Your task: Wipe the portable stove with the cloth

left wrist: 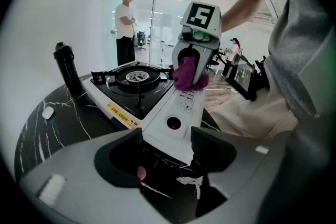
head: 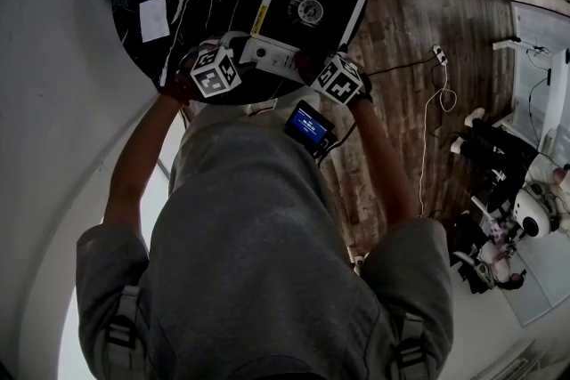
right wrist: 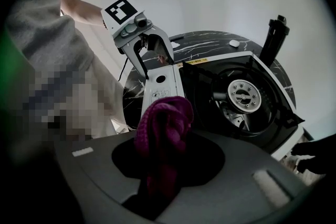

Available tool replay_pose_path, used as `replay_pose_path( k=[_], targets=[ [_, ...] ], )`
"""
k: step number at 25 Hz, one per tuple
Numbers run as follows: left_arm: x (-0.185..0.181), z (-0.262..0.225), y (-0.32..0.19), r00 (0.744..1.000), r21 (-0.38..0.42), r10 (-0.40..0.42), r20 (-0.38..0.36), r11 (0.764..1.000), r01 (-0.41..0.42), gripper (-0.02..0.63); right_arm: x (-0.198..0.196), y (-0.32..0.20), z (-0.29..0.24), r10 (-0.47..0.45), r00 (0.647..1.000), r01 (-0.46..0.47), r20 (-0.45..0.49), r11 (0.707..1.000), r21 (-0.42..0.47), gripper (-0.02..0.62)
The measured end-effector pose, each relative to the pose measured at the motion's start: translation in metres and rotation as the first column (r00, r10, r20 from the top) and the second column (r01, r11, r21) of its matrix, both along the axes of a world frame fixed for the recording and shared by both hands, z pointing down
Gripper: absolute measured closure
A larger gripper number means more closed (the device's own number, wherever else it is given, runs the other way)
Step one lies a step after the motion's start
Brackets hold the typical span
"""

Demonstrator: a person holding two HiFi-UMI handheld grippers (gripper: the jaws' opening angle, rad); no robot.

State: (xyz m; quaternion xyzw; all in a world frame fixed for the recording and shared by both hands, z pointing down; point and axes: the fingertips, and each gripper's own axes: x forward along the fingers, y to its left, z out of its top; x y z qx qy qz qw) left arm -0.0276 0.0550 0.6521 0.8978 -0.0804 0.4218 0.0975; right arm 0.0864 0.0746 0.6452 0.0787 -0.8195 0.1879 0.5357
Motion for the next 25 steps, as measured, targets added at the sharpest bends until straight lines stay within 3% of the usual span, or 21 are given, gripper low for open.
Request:
replay_pose_path(
  k=[25],
  targets=[
    [-0.001, 0.003, 0.000, 1.000, -0.003, -0.003, 0.014, 1.000, 0.003, 0.330, -0.018, -0.005, 0.002, -0.003, 1.000, 0.003, 0.021, 1.000, -0.005, 0.477]
  ],
)
